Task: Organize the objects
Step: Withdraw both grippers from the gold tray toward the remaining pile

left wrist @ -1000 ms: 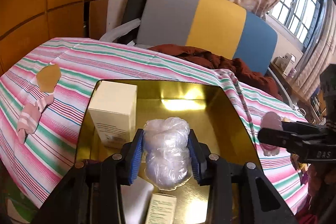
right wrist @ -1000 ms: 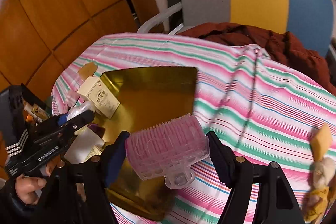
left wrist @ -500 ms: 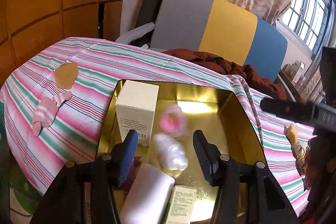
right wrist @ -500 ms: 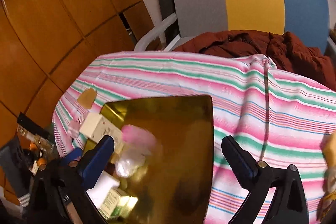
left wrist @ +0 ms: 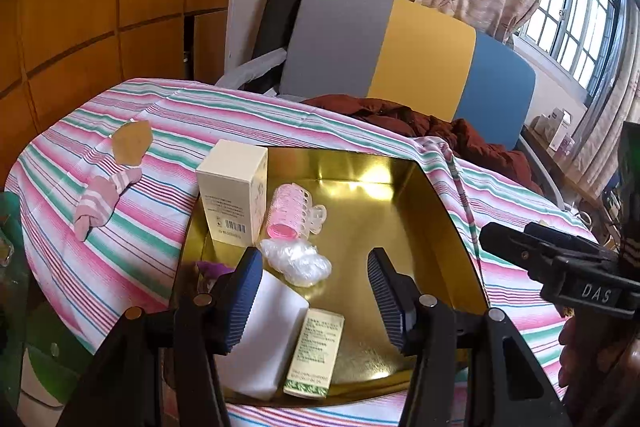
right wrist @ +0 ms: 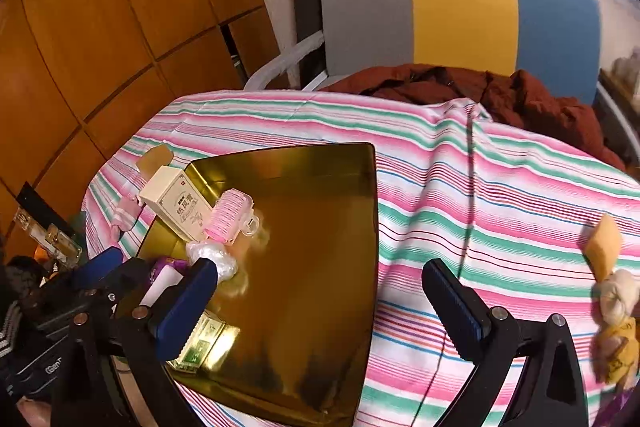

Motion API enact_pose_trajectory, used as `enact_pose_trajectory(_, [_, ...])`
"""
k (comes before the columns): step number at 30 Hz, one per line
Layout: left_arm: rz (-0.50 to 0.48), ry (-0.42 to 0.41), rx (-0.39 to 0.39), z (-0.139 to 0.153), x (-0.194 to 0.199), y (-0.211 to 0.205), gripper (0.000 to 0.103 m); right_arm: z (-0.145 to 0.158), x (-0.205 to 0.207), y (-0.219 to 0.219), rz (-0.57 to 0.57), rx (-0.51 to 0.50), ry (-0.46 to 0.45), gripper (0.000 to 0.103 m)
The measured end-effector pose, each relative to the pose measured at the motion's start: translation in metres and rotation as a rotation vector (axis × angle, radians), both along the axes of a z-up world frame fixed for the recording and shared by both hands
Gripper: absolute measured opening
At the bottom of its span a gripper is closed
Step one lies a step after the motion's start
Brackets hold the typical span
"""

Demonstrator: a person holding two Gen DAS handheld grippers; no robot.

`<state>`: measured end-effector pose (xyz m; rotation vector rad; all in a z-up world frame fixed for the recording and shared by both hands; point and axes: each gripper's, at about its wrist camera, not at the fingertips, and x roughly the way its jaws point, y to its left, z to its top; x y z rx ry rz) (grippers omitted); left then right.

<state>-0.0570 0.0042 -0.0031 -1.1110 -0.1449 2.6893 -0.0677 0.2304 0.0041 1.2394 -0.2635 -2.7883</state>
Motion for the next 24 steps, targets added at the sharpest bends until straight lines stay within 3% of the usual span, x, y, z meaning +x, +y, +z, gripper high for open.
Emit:
enact_pose_trajectory(17, [-0.005,-0.024,-0.059,-0.008,0.025,0.015,0.055,-0.005,0.056,-0.009,-0.088,0.134,0.066,0.103])
enact_pose_trajectory(24, [-0.019,-0.014,-0.076,-0.006,0.03,0.022,0.055,-0.008,0.065,-0.004,-0.112,0.14,0.069,0.103])
